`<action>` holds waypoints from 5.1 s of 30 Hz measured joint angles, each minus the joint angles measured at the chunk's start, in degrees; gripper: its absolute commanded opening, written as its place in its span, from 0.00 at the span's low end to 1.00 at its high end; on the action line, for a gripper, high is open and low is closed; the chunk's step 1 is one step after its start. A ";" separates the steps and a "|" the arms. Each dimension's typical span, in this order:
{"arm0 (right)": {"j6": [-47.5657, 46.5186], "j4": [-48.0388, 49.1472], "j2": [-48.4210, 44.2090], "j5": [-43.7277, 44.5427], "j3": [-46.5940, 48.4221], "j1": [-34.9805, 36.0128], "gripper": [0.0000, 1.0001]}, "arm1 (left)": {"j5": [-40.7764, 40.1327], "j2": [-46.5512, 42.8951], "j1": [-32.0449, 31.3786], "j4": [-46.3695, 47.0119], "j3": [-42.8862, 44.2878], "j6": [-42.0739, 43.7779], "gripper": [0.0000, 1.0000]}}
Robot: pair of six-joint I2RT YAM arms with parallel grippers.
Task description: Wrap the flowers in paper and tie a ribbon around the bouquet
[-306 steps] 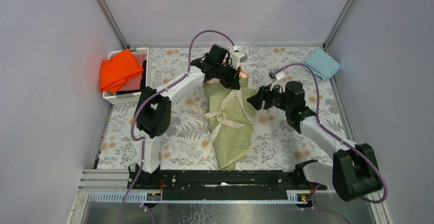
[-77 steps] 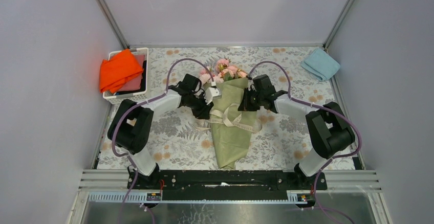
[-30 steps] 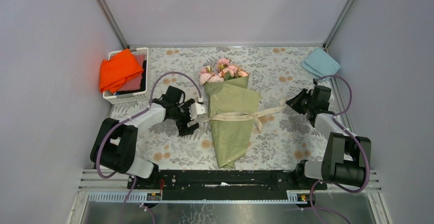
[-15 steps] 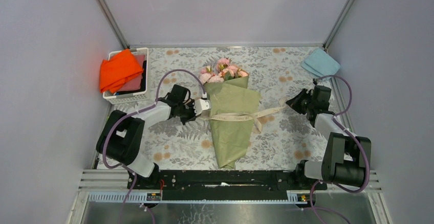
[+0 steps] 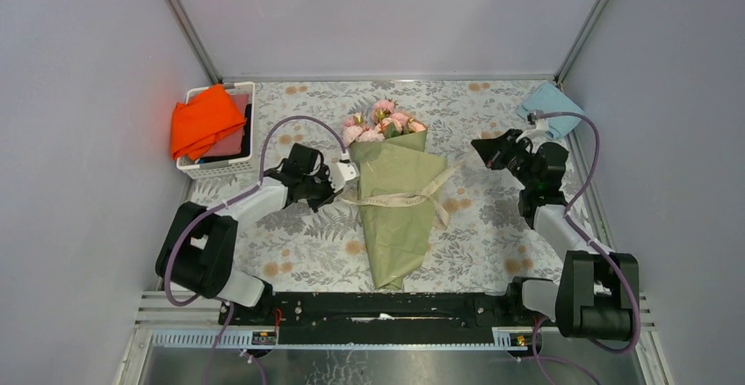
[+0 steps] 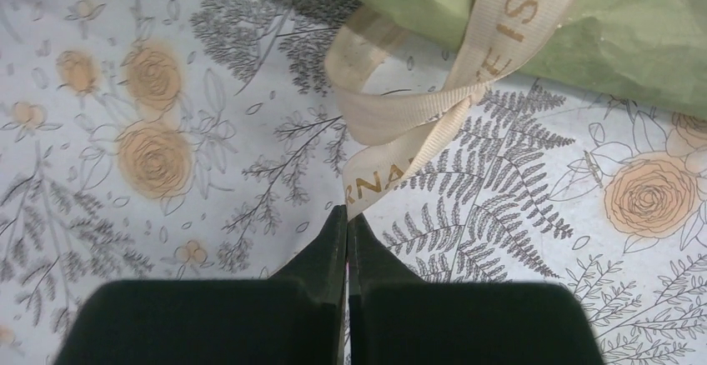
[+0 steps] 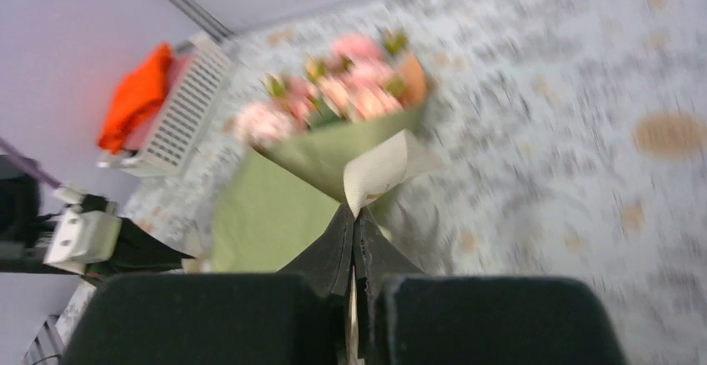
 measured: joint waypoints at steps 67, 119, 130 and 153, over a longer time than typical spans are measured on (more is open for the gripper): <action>-34.67 -26.95 7.06 6.51 17.11 22.49 1.00 | 8.11 -5.64 13.35 -18.45 10.19 16.55 0.96; -18.12 -11.93 18.69 18.12 8.31 26.05 0.00 | 9.81 0.04 12.00 -3.78 3.67 -3.89 0.00; -11.04 -10.47 17.49 9.42 4.24 21.00 0.00 | 10.99 -0.98 12.96 -3.54 1.03 -3.91 0.00; -32.41 -35.89 -16.13 -3.13 10.12 24.57 0.64 | 22.73 -4.37 -12.39 -13.31 20.57 -15.34 0.04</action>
